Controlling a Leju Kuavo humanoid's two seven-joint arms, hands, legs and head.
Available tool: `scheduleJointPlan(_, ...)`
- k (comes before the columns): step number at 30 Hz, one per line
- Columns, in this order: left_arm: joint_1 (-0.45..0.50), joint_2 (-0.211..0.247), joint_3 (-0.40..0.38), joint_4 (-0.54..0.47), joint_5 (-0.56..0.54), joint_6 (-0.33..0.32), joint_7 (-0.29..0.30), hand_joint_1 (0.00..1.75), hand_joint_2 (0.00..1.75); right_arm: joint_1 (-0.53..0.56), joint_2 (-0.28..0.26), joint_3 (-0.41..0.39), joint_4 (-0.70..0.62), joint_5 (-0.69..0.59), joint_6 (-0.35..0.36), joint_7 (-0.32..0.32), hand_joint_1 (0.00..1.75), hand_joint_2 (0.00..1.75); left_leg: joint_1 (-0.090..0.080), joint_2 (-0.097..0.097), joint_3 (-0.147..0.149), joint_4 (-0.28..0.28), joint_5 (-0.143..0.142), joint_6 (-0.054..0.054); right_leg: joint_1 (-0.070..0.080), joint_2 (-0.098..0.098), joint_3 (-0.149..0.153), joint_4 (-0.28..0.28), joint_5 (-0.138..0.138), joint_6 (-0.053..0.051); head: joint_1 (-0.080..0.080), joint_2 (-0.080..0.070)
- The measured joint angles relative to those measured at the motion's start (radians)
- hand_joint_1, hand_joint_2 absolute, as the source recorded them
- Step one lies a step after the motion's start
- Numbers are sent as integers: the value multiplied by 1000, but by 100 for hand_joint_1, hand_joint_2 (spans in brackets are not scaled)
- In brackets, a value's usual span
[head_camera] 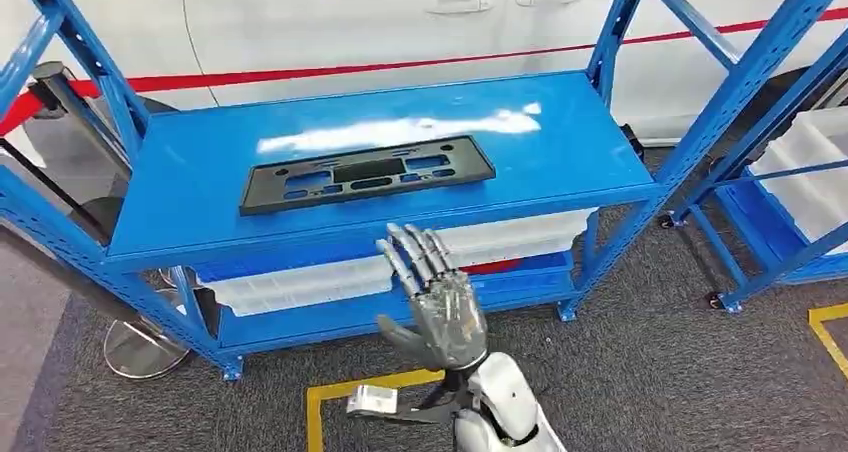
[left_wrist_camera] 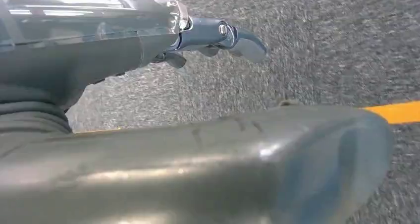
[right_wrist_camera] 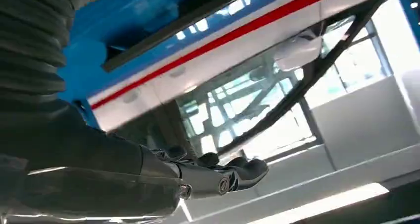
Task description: Take the parts from the cabinet and place them on the table.
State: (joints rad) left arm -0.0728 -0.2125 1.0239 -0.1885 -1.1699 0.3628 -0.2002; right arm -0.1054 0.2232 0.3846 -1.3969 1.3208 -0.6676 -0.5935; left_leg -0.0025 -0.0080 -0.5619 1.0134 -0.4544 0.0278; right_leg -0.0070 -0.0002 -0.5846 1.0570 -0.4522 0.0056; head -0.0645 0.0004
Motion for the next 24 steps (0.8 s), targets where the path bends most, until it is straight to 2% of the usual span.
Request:
scheduleJointPlan(1,-1,-5,0,2,-2,1,5,0,0,-16,4,12,15,20,-3,14,0,175,-4,1,-1,1,-1,-4,5,-4,12,-27,-20,-8,0,0)
scheduleJointPlan(2,-4,-5,0,2,-3,5,11,0,0,-30,11,25,31,44,-6,30,0,175,-3,1,-4,2,-2,-9,7,-4,10,-34,-13,-6,0,0)
scheduleJointPlan(4,-5,-6,-1,2,-7,7,22,0,0,-50,15,49,58,89,-13,65,0,175,2,3,-1,-4,-2,-20,11,-1,10,-35,-14,-10,0,0)
scheduleJointPlan(6,-7,-8,-1,3,-11,11,34,0,0,-65,19,69,78,130,-15,95,0,175,2,4,-2,8,-9,-31,-3,-4,22,-54,-4,-18,0,0)
scheduleJointPlan(7,-7,-8,-1,3,-13,12,37,0,0,-74,19,79,87,146,-17,107,0,175,1,3,-17,41,-29,-37,-4,-4,26,-57,-6,-24,0,0)
scheduleJointPlan(8,-8,-8,-1,3,-12,13,39,0,0,-82,19,88,98,159,-19,116,0,175,5,3,-51,112,-67,-43,-4,-5,27,-56,-7,-26,0,0)
scheduleJointPlan(10,-7,-8,-2,3,-13,13,42,0,0,-87,20,98,114,167,-20,124,0,175,12,3,-140,278,-134,-53,-4,-6,28,-56,-12,-29,0,0)
scheduleJointPlan(11,-6,-8,-1,3,-13,13,42,0,0,-88,20,101,121,169,-20,125,0,175,15,4,-170,324,-138,-57,-4,-6,30,-55,-14,-28,0,0)
scheduleJointPlan(12,-5,-8,-1,3,-12,13,45,0,0,-90,20,104,126,169,-20,128,0,175,18,4,-172,309,-110,-59,-5,-5,34,-55,-18,-26,0,0)
scheduleJointPlan(13,-5,-8,-1,3,-12,16,46,0,0,-97,19,111,141,178,-21,143,0,175,21,4,-143,245,-62,-61,-6,-3,42,-55,-23,-23,0,0)
scheduleJointPlan(15,-5,-6,-1,3,-12,23,50,0,0,-125,19,137,194,199,-24,179,0,175,25,6,-50,48,42,-60,-8,1,61,-55,-36,-15,0,0)
scheduleJointPlan(16,-4,-6,-1,3,-13,23,51,0,0,-128,19,151,217,206,-24,184,0,175,25,6,-31,14,32,-58,-8,1,64,-55,-40,-9,0,0)
scheduleJointPlan(17,-7,-7,-1,5,-13,25,52,0,0,-135,19,161,229,207,-25,188,0,175,15,4,-28,1,19,-46,-3,1,60,-51,-45,0,0,0)
scheduleJointPlan(18,-9,-7,-1,5,-13,26,52,0,0,-142,19,168,242,207,-25,196,0,175,15,3,-31,4,20,-36,-3,1,59,-54,-44,5,0,0)
scheduleJointPlan(20,-8,-7,-1,5,-11,29,53,0,0,-168,19,190,285,189,-25,229,0,175,14,2,-32,2,15,-23,-4,1,63,-50,-40,15,0,0)
scheduleJointPlan(22,-6,-7,0,5,-5,38,54,0,0,-186,19,213,320,167,-26,252,0,175,17,2,-8,-9,12,-8,-8,-1,56,-17,-56,25,1,0)
scheduleJointPlan(23,-7,-7,0,5,-3,41,54,0,0,-200,19,224,340,157,-27,256,0,175,17,2,-3,-9,9,-2,-6,0,19,47,-84,26,2,0)
scheduleJointPlan(24,-9,-6,0,5,-3,45,55,0,0,-214,20,230,362,151,-27,258,0,175,16,2,0,-9,6,2,-6,0,-32,130,-116,29,1,0)
